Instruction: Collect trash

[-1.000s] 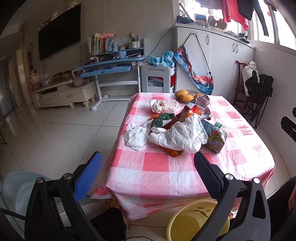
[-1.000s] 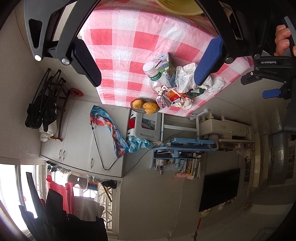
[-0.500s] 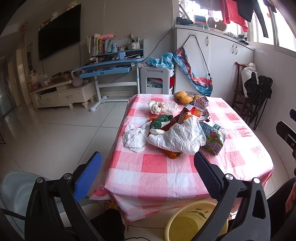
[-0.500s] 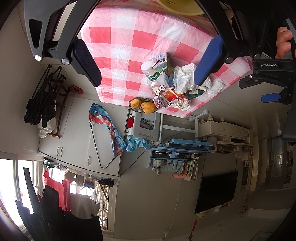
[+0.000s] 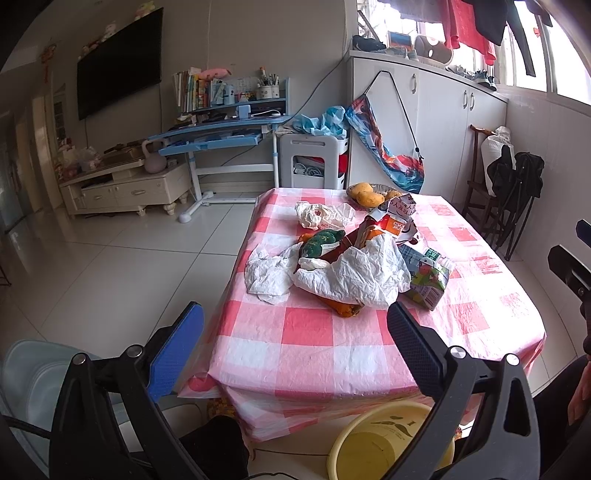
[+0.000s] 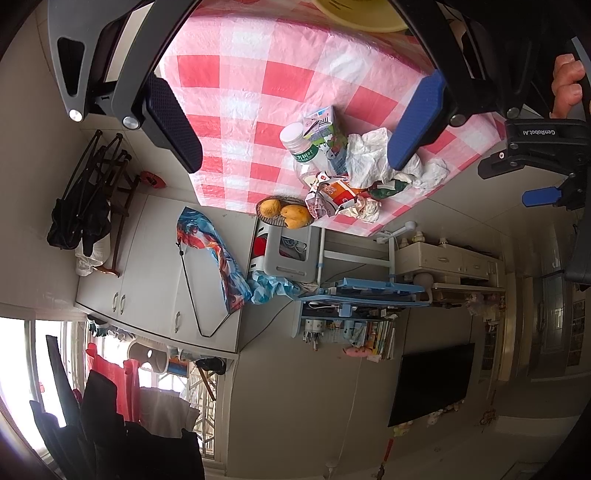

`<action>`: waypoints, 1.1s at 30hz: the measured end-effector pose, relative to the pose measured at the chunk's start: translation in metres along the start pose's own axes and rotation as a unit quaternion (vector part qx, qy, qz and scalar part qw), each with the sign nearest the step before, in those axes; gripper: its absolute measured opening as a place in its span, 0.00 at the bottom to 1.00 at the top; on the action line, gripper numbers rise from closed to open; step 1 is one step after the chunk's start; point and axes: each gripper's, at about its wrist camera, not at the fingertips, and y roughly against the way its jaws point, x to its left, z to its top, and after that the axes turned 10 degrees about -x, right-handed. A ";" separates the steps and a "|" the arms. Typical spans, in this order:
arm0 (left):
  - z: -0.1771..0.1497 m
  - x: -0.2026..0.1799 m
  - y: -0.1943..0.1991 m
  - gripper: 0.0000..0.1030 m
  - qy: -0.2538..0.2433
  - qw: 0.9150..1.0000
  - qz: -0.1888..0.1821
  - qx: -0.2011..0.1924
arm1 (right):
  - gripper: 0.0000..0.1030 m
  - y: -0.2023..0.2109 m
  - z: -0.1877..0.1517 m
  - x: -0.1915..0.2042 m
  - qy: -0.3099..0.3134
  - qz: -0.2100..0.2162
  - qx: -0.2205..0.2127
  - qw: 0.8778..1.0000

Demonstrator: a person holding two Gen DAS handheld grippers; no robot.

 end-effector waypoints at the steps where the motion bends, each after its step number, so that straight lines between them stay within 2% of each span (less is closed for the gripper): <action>1: 0.000 0.000 0.000 0.93 0.000 1.000 0.000 0.000 | 0.93 0.000 0.000 0.000 0.000 0.000 0.000 1.000; 33: -0.001 0.000 0.000 0.93 -0.001 1.000 0.001 0.001 | 0.93 -0.003 -0.003 0.006 0.002 0.009 0.007 1.000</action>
